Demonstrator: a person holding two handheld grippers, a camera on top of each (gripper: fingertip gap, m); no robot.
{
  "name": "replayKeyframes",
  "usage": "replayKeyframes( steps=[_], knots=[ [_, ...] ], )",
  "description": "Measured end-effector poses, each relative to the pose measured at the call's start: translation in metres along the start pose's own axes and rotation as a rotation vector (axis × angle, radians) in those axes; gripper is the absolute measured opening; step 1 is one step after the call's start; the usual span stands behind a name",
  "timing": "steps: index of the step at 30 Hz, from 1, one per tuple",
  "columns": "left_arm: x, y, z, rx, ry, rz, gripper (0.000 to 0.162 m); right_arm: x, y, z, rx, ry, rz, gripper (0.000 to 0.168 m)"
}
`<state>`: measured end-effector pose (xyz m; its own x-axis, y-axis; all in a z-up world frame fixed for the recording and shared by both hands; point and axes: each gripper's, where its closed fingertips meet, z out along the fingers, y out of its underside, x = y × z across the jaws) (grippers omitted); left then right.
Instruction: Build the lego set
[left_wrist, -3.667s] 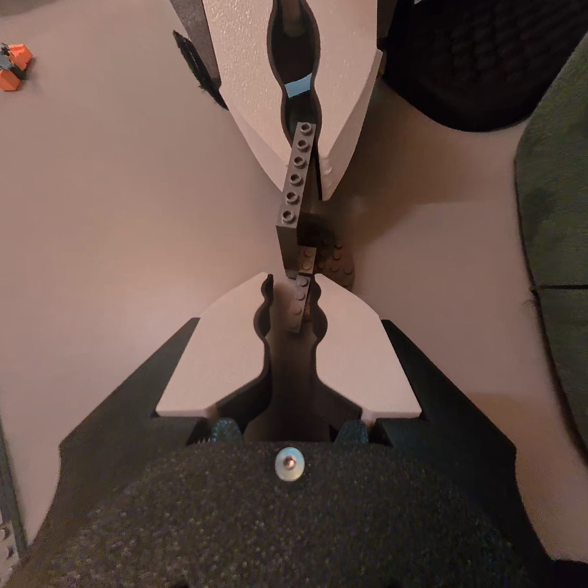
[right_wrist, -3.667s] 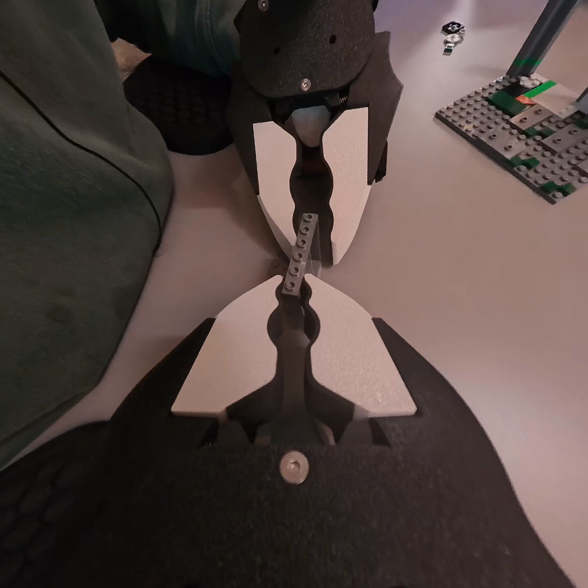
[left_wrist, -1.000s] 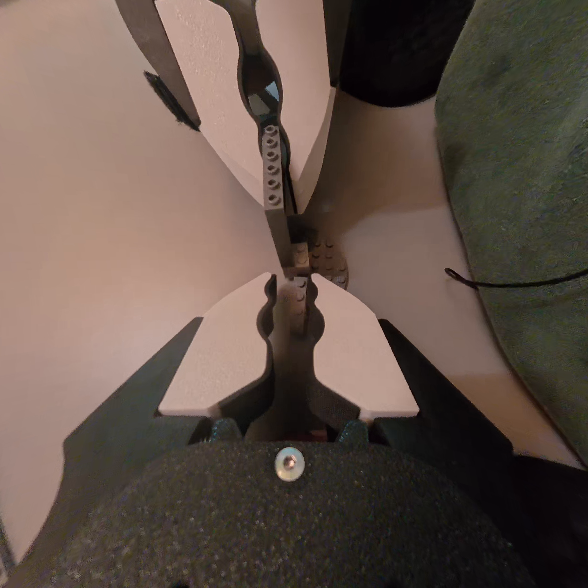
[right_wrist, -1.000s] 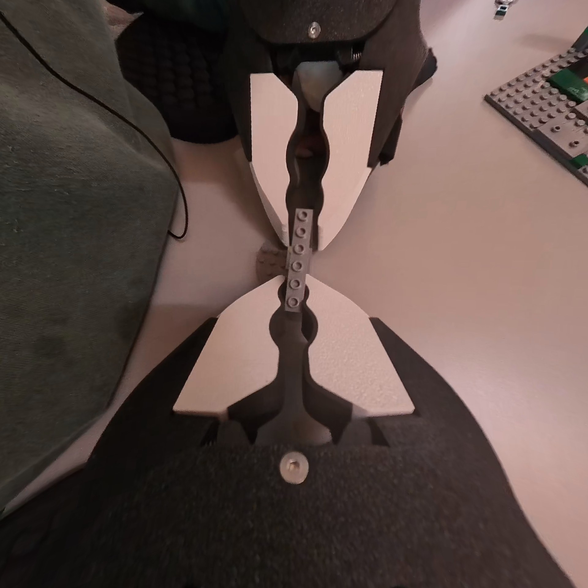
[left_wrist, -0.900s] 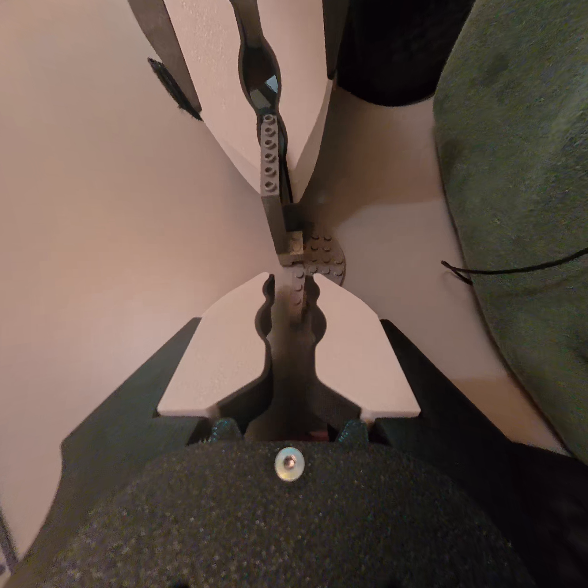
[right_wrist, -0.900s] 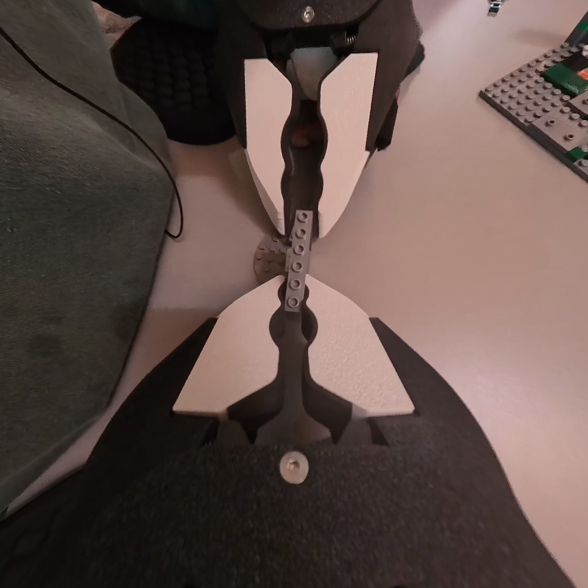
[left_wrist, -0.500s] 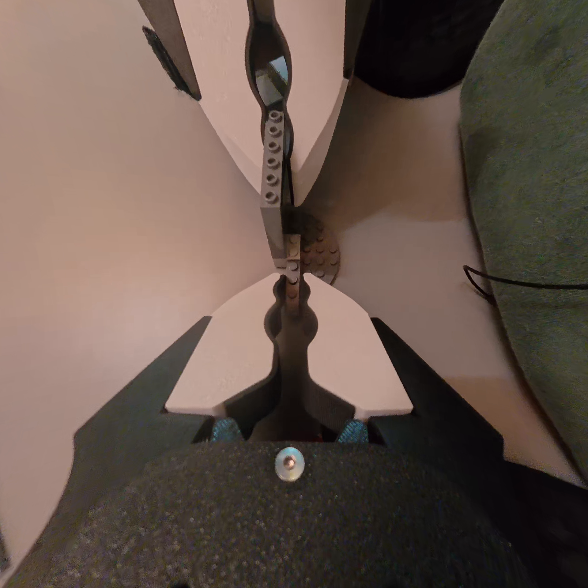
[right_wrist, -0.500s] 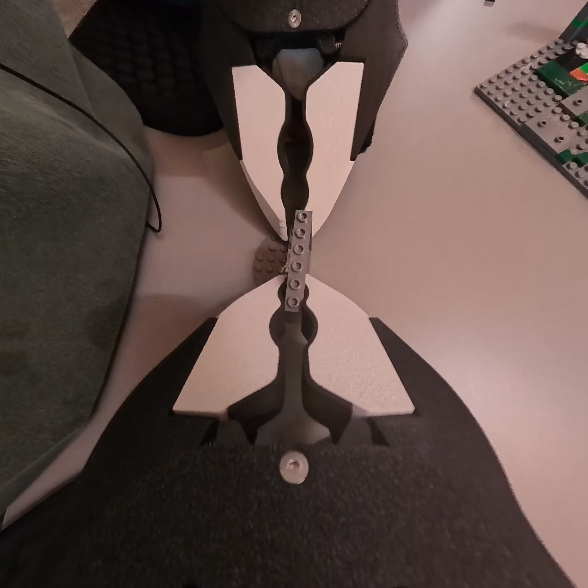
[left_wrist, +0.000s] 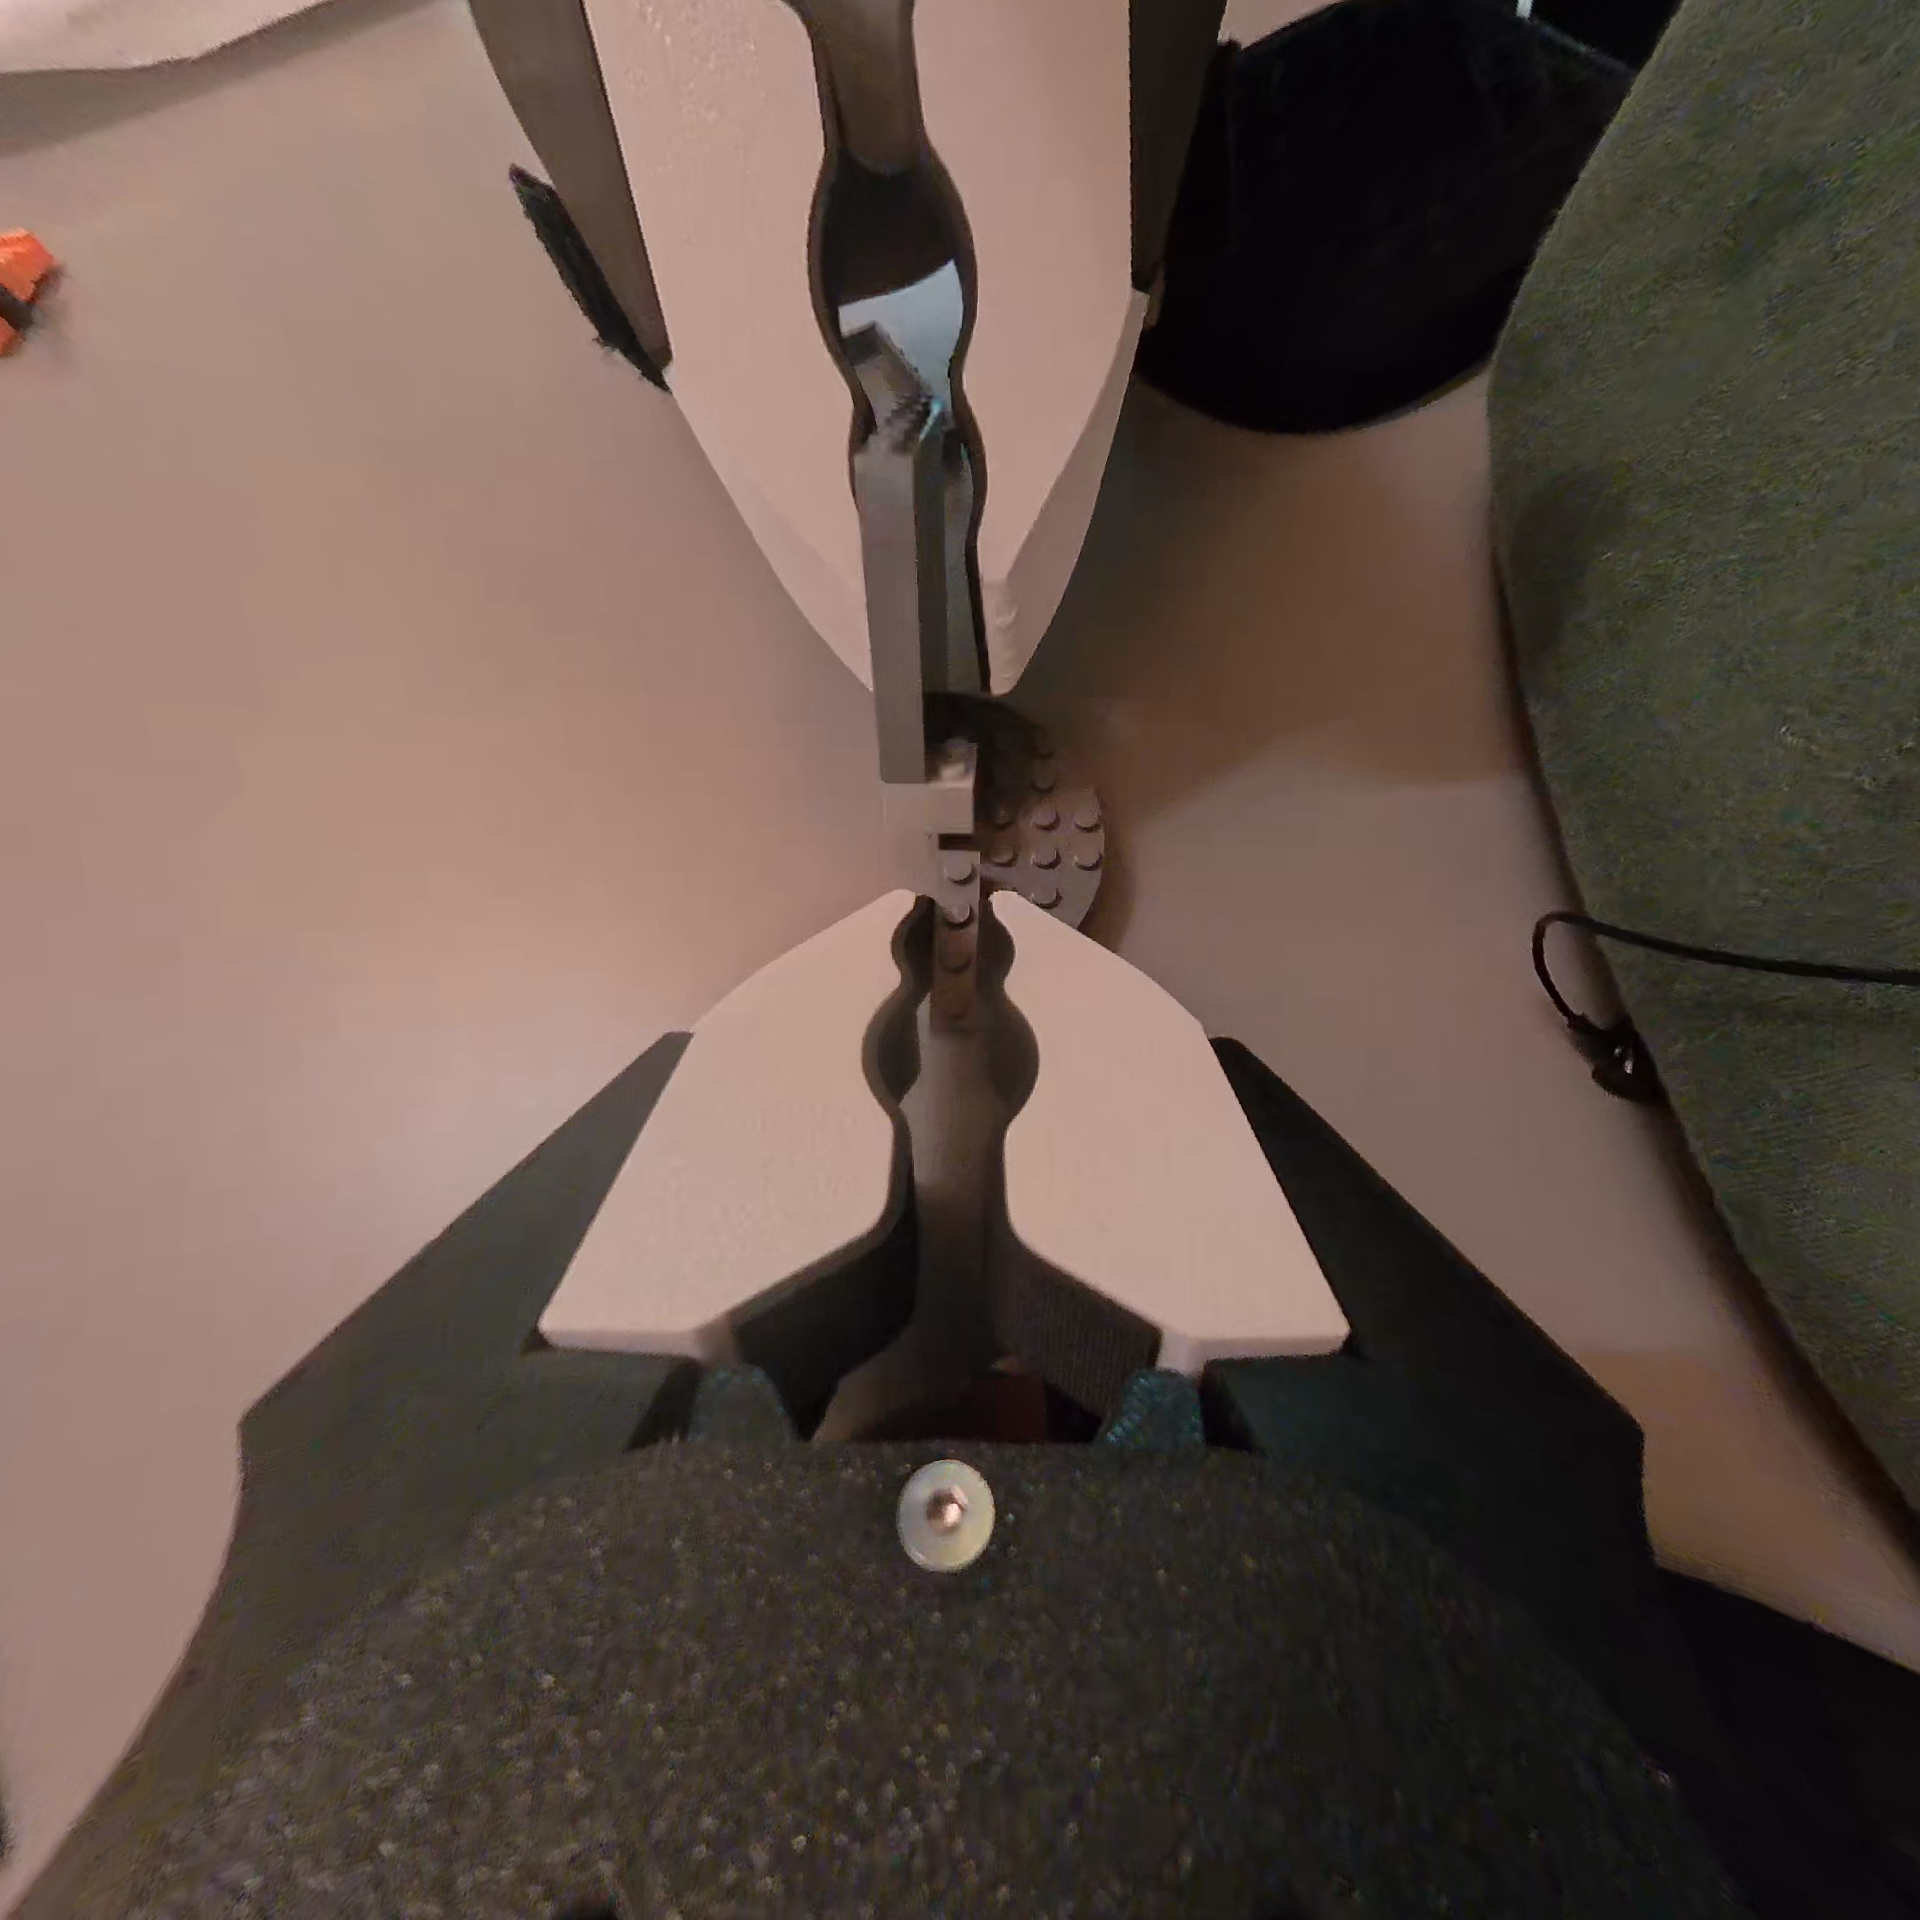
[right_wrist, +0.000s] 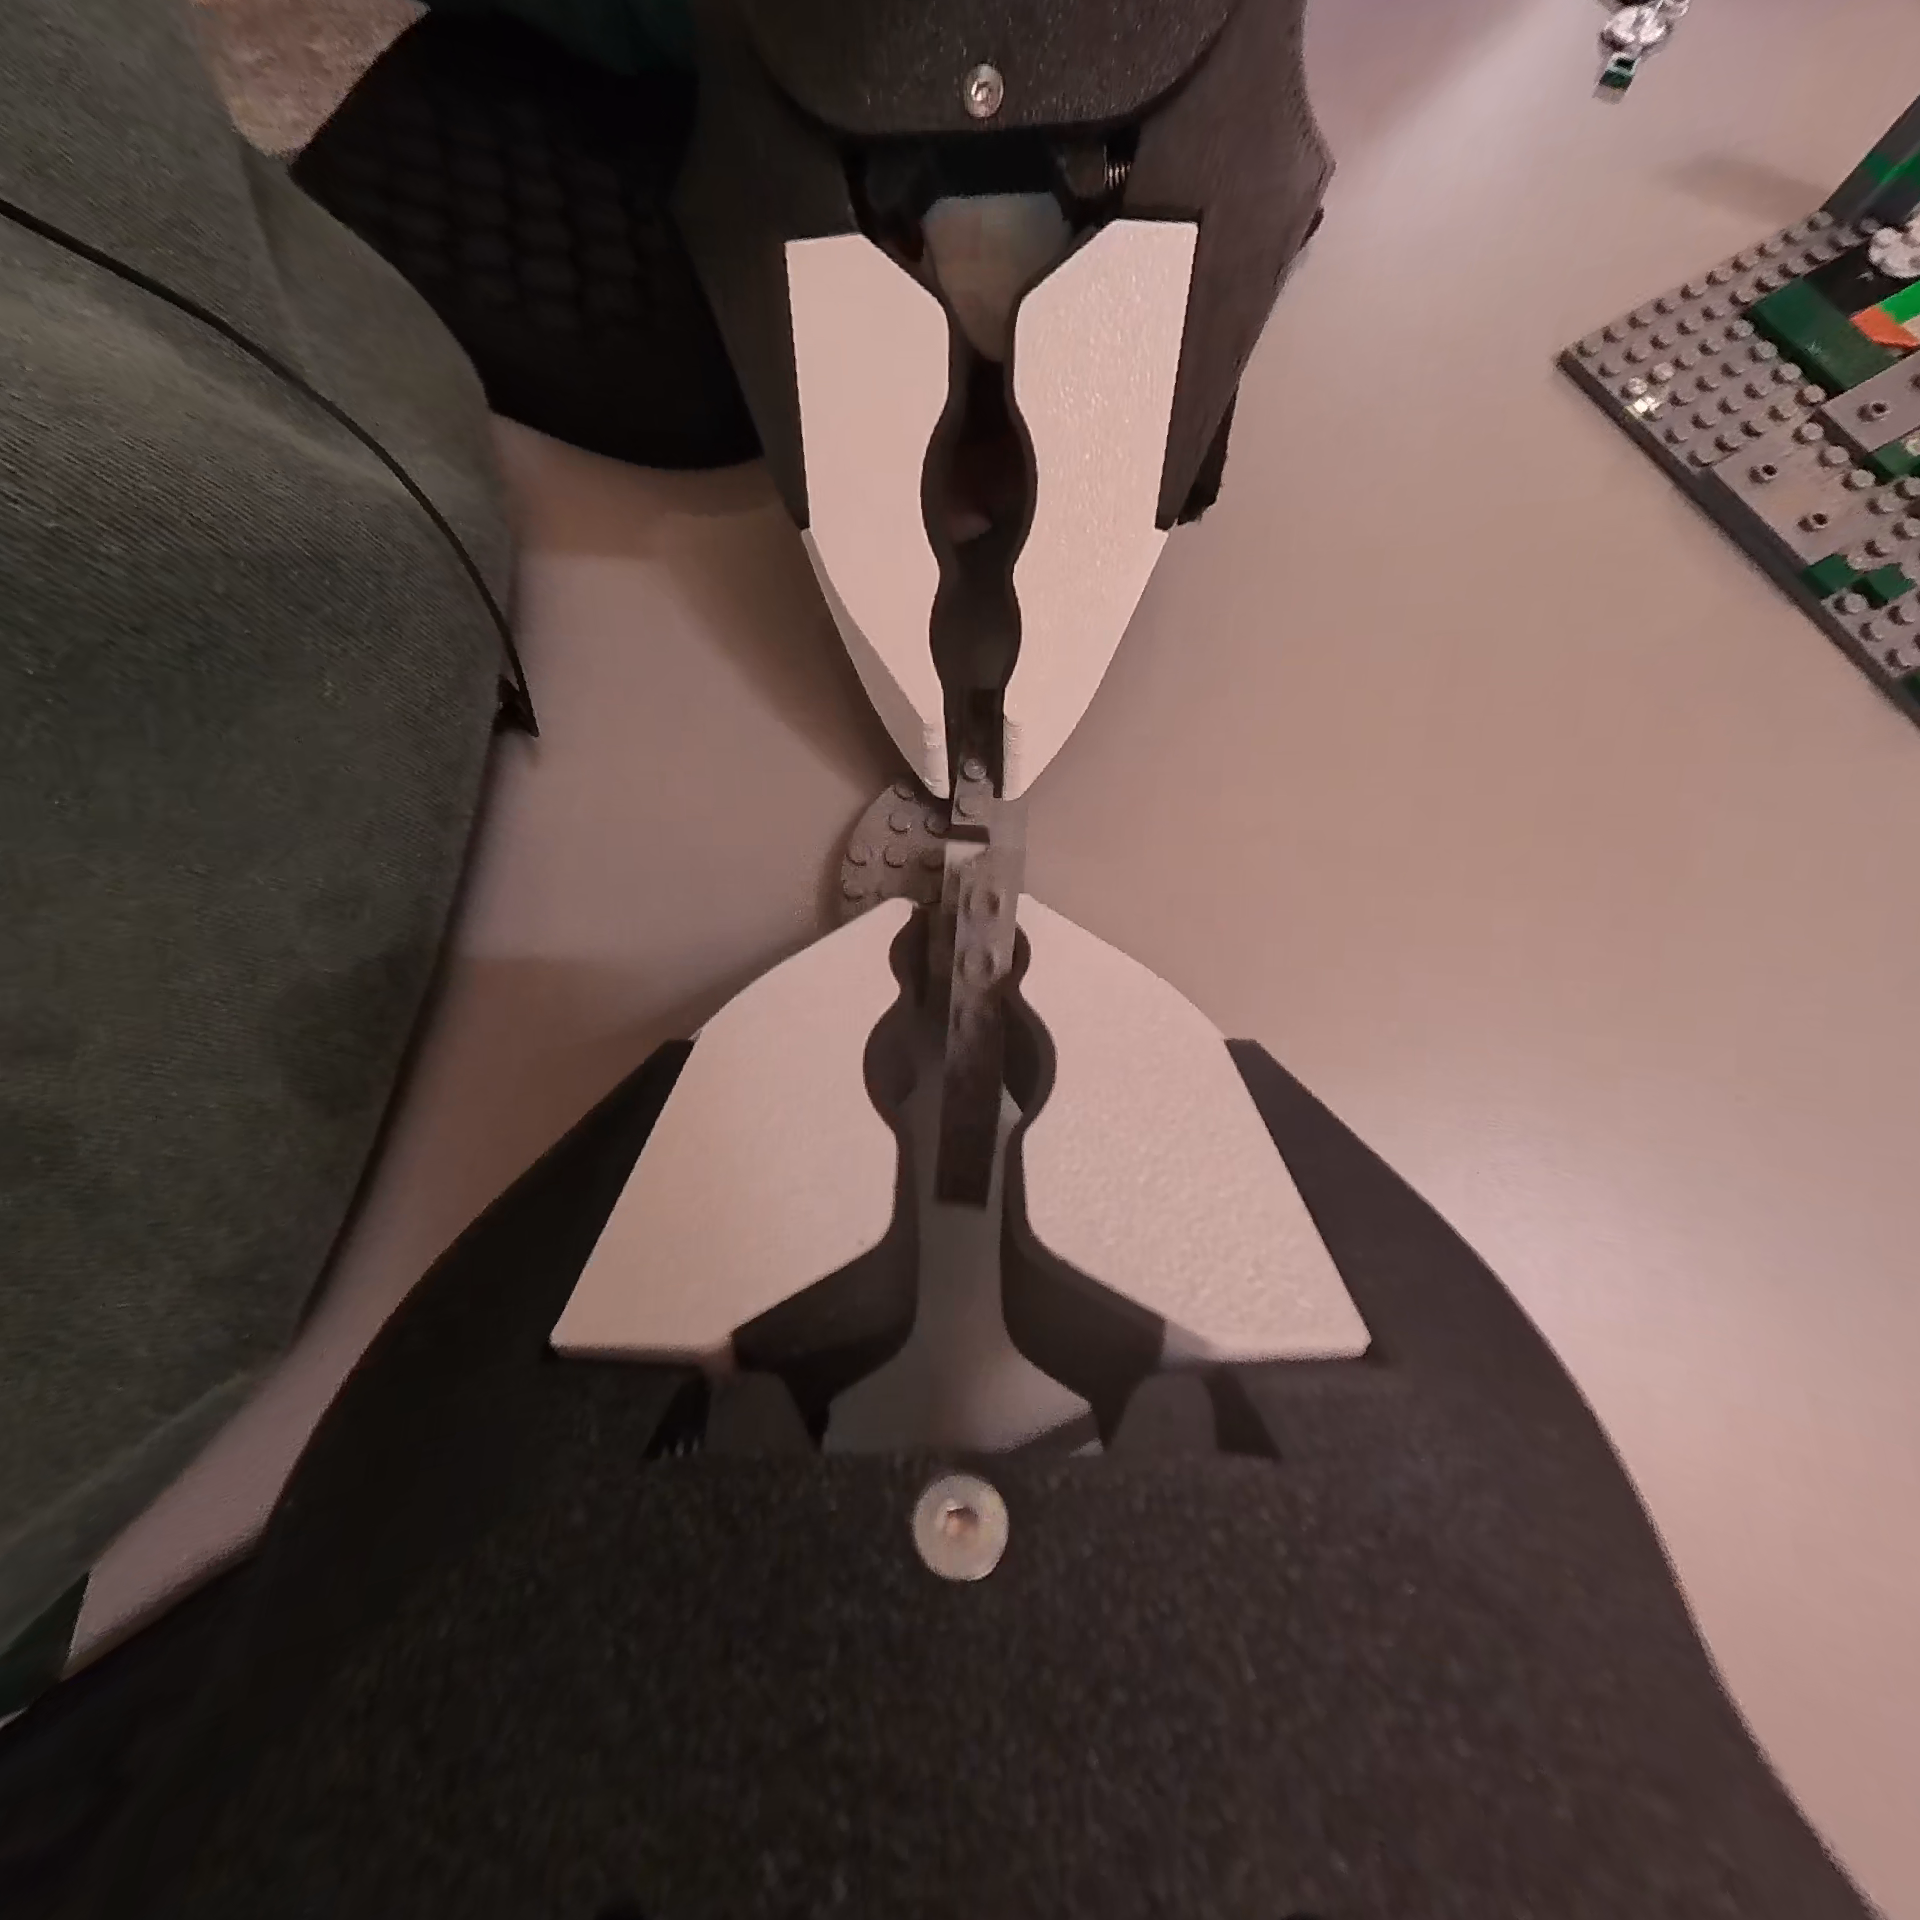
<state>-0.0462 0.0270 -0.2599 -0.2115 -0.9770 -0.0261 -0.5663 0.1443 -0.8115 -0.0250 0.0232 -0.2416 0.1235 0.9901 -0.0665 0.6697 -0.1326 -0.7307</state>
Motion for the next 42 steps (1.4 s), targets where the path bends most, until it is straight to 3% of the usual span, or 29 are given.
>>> replayKeyframes(
  steps=[8, 20, 31, 37, 40, 42],
  knots=[
    [0.001, -0.003, 0.002, -0.006, -0.009, 0.016, 0.008, 0.002, 0.001, -0.002, -0.013, 0.025, 0.008, 0.004],
    [-0.001, -0.002, 0.004, -0.165, 0.033, 0.058, 0.008, 0.005, 0.003, 0.007, -0.261, 0.024, 0.041, 0.003],
    [0.004, 0.009, 0.010, -0.157, 0.064, -0.004, 0.008, 0.003, 0.005, 0.017, -0.418, 0.020, 0.041, 0.003],
    [0.006, 0.009, 0.009, -0.089, 0.048, -0.043, 0.008, 0.001, 0.004, 0.018, -0.418, 0.000, 0.062, 0.003],
    [0.007, 0.013, 0.006, -0.099, 0.040, -0.032, 0.024, 0.001, 0.004, 0.017, -0.404, 0.000, 0.076, 0.003],
    [0.008, 0.018, 0.002, -0.112, 0.041, -0.029, 0.025, 0.002, 0.003, 0.017, -0.395, 0.003, 0.084, 0.003]
  ],
)
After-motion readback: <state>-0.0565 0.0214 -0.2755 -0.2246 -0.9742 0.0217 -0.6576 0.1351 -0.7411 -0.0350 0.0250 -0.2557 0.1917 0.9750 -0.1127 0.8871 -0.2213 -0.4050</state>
